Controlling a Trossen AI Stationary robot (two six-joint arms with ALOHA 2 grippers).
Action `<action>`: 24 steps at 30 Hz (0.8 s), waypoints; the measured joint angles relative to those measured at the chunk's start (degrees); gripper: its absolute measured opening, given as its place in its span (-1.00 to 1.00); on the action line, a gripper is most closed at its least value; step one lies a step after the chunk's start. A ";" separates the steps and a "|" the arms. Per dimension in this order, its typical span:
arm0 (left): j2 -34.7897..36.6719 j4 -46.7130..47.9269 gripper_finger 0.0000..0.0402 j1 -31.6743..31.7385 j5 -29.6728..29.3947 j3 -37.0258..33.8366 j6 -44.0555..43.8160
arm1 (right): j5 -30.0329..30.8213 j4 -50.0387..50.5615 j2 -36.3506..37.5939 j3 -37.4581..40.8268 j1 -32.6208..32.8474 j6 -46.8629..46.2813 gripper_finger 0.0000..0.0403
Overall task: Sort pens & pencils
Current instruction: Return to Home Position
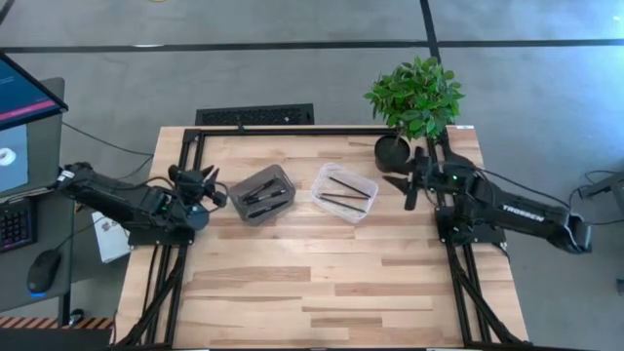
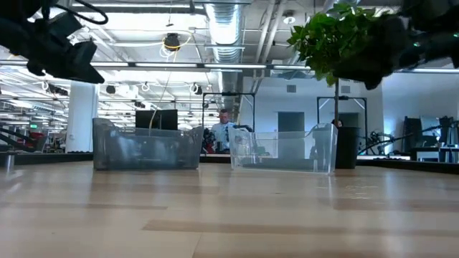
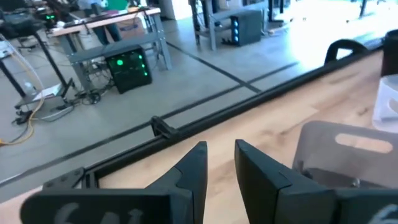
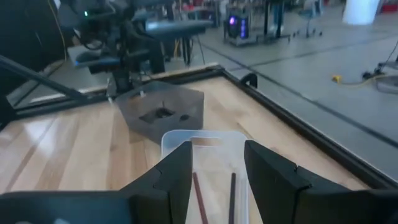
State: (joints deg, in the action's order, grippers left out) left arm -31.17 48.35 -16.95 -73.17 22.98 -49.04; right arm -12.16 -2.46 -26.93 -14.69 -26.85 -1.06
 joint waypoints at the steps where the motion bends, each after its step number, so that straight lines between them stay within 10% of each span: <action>1: 0.53 -0.71 -0.64 0.00 -0.64 -0.50 -0.07 | -0.01 -0.05 1.94 1.08 -0.25 -0.33 -0.15; 14: 1.24 -7.06 -0.64 -0.02 3.69 -7.40 -0.37 | 0.19 0.91 24.53 11.47 -0.40 -1.50 -0.15; 24: 1.73 -43.56 -0.64 3.09 29.33 -14.10 36.70 | 0.20 2.28 26.81 12.45 -0.68 -3.00 -0.15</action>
State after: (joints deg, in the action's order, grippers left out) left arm -29.44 4.79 -13.86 -43.84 8.88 -12.34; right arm -11.96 -0.18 -0.13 -2.24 -27.53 -4.05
